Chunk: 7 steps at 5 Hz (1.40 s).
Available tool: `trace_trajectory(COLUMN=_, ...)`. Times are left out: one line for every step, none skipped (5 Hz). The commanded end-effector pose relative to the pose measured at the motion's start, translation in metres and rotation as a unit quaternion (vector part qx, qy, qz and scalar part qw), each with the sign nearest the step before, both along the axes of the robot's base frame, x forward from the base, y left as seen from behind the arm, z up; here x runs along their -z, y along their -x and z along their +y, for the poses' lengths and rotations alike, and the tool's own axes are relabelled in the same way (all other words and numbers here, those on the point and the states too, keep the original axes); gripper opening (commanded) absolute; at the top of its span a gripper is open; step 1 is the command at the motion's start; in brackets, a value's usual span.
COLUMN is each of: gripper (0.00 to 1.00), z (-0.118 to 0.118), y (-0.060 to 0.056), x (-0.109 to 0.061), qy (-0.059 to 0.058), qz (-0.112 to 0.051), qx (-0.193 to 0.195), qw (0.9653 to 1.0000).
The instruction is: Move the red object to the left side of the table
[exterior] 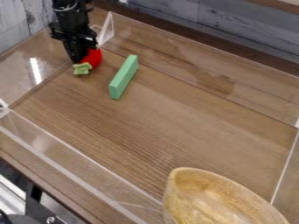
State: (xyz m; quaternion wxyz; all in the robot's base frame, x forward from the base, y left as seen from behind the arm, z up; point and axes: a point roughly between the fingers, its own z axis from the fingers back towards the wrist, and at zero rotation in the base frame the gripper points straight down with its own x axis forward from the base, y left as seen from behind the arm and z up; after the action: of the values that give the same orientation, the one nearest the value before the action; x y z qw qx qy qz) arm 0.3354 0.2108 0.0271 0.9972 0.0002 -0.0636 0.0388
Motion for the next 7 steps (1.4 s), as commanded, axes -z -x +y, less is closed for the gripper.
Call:
trace_trajectory(gripper=0.00, z=-0.0038, y=-0.0092, x=0.0062, qy=-0.010, qz=-0.004, qx=0.004, qw=0.9999)
trace_trajectory(gripper=0.00, z=-0.0061, y=-0.0117, x=0.0109, qy=-0.011, qz=0.002, qx=0.004, qw=0.9999)
trace_trajectory(gripper=0.00, z=-0.0070, y=-0.0144, x=0.0126, qy=-0.011, qz=0.008, qx=0.004, qw=0.9999)
trace_trajectory(gripper=0.00, z=-0.0084, y=-0.0172, x=0.0139, qy=-0.011, qz=0.015, qx=0.005, qw=0.9998)
trace_trajectory(gripper=0.00, z=-0.0100, y=-0.0185, x=0.0153, qy=-0.010, qz=0.022, qx=0.006, qw=0.9997)
trace_trajectory(gripper=0.00, z=-0.0110, y=-0.0190, x=0.0158, qy=-0.009, qz=0.029, qx=0.006, qw=0.9995)
trace_trajectory(gripper=0.00, z=-0.0118, y=-0.0189, x=0.0162, qy=-0.007, qz=0.036, qx=0.006, qw=0.9993)
